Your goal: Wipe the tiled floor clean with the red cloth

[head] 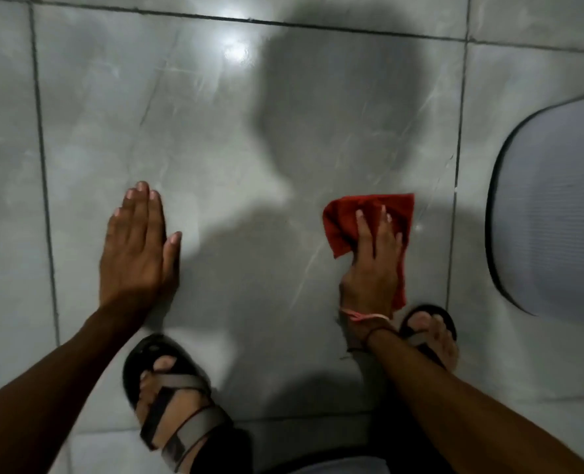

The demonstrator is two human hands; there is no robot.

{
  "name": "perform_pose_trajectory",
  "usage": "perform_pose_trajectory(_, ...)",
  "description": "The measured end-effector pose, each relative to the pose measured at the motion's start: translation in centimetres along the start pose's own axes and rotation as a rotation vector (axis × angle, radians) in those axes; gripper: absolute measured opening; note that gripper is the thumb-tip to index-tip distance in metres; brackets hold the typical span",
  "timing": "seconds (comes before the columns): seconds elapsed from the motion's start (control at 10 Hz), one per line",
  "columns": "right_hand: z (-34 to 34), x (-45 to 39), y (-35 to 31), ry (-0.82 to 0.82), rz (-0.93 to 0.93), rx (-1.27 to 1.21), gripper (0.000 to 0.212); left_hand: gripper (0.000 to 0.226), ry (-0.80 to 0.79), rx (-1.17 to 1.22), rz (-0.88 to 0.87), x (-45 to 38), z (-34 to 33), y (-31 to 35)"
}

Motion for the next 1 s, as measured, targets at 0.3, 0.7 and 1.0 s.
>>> perform_pose_trajectory(0.3,14.5,5.5,-6.2,-0.458,-0.217,-0.576,0.060,0.069,-0.180,0.107,0.002,2.5,15.4,14.3)
perform_pose_trajectory(0.7,40.1,-8.0,11.7,0.112,-0.067,-0.299,0.055,0.063,-0.112,0.374,-0.406,-8.4,20.2,48.1)
perform_pose_trajectory(1.0,40.8,-8.8,18.3,-0.208,-0.120,0.116,0.111,0.067,-0.113,0.223,-0.587,-8.1,15.6,52.8)
Point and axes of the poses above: each hand's wrist, its own x-axis away from the middle knuckle, its own z-axis out of the back of the hand, y = z × x, the point moved 6 cm from there along -x, towards the middle knuckle, and after that the axes turned 4 degrees about x, right-handed, at the moved point
